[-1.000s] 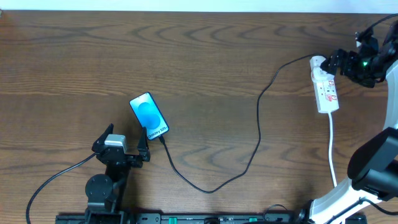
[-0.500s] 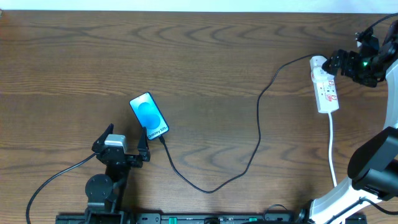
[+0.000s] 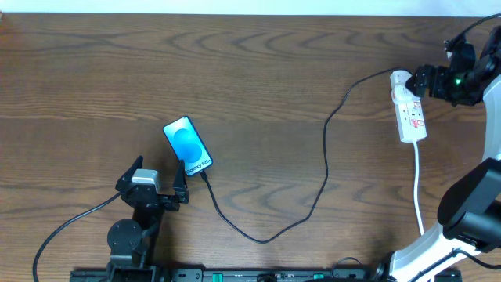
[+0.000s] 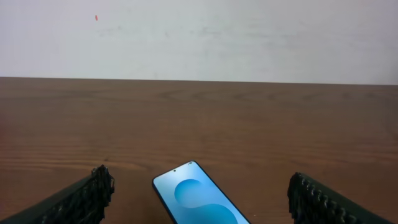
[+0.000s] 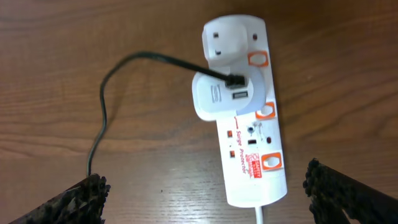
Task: Plug charger to phone and switch on socket
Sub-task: 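Position the right gripper over the strip's orange switch beside the plug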
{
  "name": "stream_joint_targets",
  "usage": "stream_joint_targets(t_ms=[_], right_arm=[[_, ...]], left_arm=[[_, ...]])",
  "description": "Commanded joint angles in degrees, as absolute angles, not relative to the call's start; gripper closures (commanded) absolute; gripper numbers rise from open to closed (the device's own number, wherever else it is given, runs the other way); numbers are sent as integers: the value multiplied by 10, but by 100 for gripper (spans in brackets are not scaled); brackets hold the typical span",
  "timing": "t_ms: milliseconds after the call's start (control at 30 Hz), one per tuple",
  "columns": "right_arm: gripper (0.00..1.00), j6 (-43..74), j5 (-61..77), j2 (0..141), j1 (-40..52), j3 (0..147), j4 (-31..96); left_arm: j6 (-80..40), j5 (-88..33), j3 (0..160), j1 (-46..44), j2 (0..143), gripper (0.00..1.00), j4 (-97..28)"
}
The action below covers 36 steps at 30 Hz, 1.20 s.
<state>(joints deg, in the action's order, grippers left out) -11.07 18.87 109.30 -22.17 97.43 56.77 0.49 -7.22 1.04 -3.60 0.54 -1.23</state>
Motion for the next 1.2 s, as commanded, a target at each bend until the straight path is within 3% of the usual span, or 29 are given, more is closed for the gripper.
stream_joint_targets(t_ms=[0, 1167], right_arm=[[1, -130, 186, 1091, -225, 961, 563], [1, -170, 216, 1175, -224, 933, 495]], left_arm=[[15, -85, 2, -37, 2, 9, -34], [15, -85, 2, -37, 2, 8, -34]])
